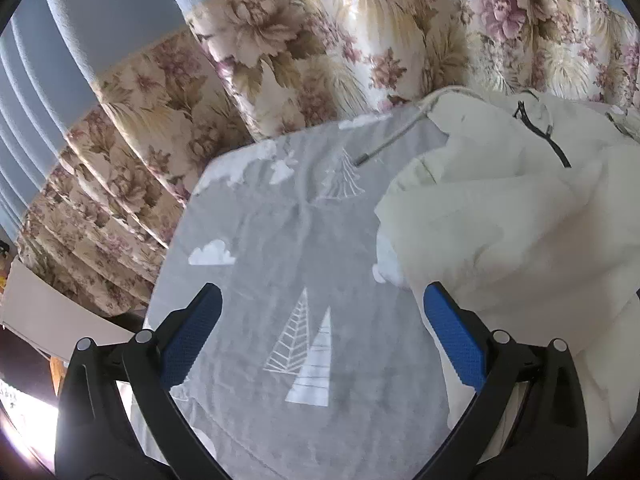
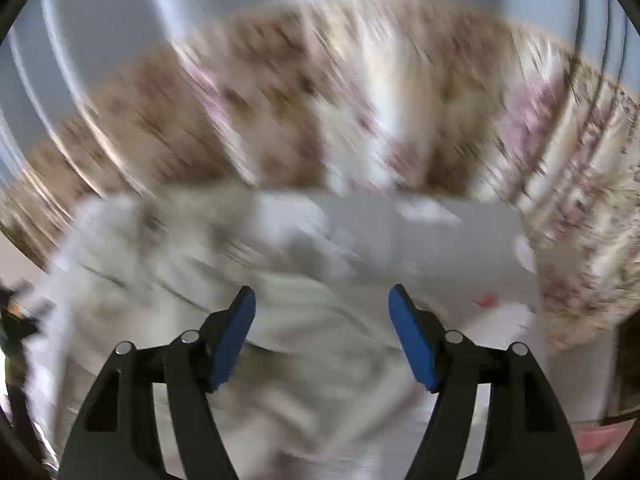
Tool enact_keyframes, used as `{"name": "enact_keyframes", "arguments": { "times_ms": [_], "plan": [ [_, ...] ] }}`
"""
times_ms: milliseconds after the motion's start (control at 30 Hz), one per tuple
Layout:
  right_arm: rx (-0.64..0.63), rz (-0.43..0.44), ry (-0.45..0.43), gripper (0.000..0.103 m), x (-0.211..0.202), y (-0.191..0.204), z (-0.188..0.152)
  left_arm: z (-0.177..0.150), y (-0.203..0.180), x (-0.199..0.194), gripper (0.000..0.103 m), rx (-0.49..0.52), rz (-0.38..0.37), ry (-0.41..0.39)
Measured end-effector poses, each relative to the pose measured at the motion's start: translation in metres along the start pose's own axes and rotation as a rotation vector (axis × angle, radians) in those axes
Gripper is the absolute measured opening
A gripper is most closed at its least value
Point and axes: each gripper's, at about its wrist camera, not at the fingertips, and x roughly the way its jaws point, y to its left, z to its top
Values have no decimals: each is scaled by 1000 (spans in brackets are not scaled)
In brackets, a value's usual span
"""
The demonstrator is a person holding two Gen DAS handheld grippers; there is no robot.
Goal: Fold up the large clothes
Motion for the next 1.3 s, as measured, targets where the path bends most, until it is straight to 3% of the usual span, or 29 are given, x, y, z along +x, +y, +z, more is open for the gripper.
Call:
{"name": "enact_keyframes", "arguments": {
  "times_ms": [100, 133, 200, 267, 367, 467, 533, 600, 667, 767, 800, 867, 900, 933, 967, 1000, 1033, 1133, 1233, 1300],
  "plan": [
    [-26, 28, 60, 68, 34, -2, -8, 1, -7, 4, 100, 19, 9, 9],
    [-36, 29, 73, 47, 43, 2, -11, 3, -10, 5, 100, 24, 8, 7],
    [-67, -54, 26, 10, 41, 13, -14, 7, -15, 4, 100, 35, 16, -5],
    [-49, -42, -37, 5, 24, 18, -10, 10, -16, 2, 100, 45, 27, -13],
    [-54, -43, -206, 3, -31, 40, 10, 15, -13, -5, 100, 45, 28, -35],
    [-29, 49, -379, 3, -87, 66, 26, 21, -3, -13, 100, 10, 22, -56],
    [-43, 155, -506, 3, -128, 99, 27, 22, 5, -20, 100, -19, 12, -66],
    [-83, 291, -573, 3, -152, 126, 19, 19, 14, -29, 100, -30, 20, -84],
    [-157, 410, -574, 3, -160, 155, 4, 15, 22, -36, 100, -33, 38, -96],
    [-254, 509, -451, 3, -142, 188, -17, 8, 36, -41, 100, -50, 55, -99],
    [-286, 515, -372, 3, -124, 197, -26, 4, 42, -40, 100, -64, 51, -94],
    [-353, 434, -259, 7, -91, 212, -45, 0, 47, -38, 100, -79, 42, -82],
    [-377, 415, -126, 7, -61, 217, -57, -3, 47, -35, 100, -85, 36, -70],
    [-382, 403, -53, 11, -44, 217, -64, -5, 46, -33, 100, -84, 29, -62],
    [-400, 365, 47, 17, -23, 217, -77, -7, 43, -30, 100, -79, 19, -53],
    [-419, 334, 73, 33, -17, 216, -84, -8, 39, -28, 100, -69, 11, -46],
    [-436, 313, 84, 46, -15, 216, -90, -8, 31, -27, 100, -55, 3, -41],
    [-411, 341, 59, 54, -36, 196, -93, -9, 5, -26, 100, -7, -34, -34],
    [-381, 353, -37, 67, -70, 181, -82, -11, -25, -33, 100, 34, -92, -36],
    [-346, 336, -87, 70, -82, 165, -73, -15, -41, -37, 100, 48, -143, -32]
  ]
}}
